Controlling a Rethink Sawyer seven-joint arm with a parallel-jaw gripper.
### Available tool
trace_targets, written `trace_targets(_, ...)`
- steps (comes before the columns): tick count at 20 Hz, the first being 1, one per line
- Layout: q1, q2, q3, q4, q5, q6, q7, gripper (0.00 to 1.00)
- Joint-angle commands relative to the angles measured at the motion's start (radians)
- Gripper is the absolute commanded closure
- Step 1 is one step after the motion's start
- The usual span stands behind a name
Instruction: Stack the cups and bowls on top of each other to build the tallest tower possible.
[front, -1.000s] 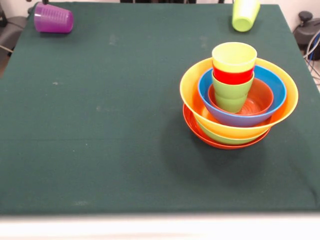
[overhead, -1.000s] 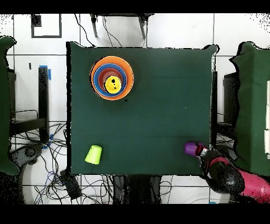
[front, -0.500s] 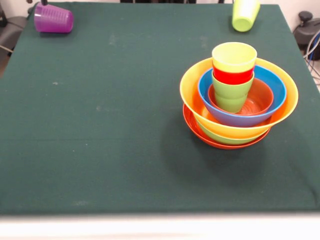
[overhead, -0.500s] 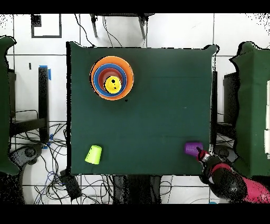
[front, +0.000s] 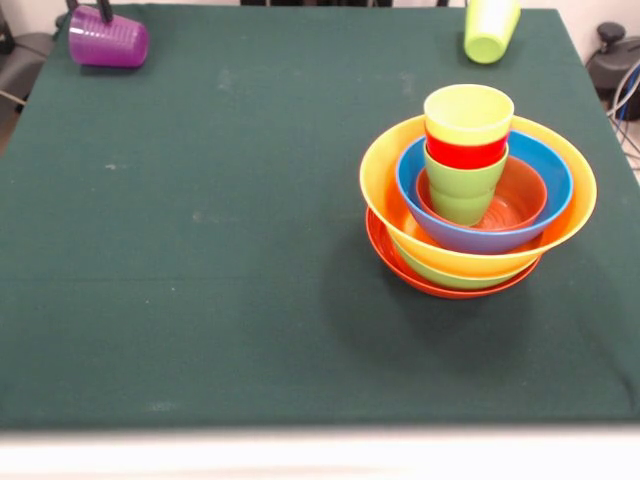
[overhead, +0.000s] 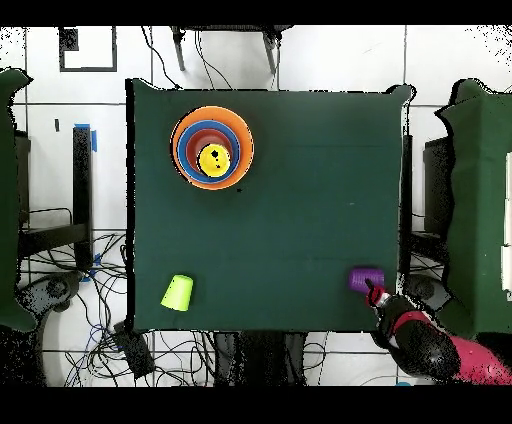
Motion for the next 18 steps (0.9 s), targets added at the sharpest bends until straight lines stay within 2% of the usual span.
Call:
trace_targets(1,0.025,0.082,0.034,-0.047,-0.134,-0.002,-0.161,0.00)
trace_targets(8,0.001,0.125,0.041,-0.058,-0.168,-0.010,-0.176,0.00)
trace_targets(10,0.015,0.138,0.038,-0.068,-0.178,-0.025,-0.162,0.00)
trace_targets(11,0.023,0.132,0.050,-0.067,-0.169,-0.019,-0.163,0.00)
trace_targets(14,0.024,0.175,0.090,-0.070,-0.139,0.005,-0.187,0.00)
trace_targets(18,0.064,0.178,0.100,-0.055,-0.133,-0.026,-0.138,0.00)
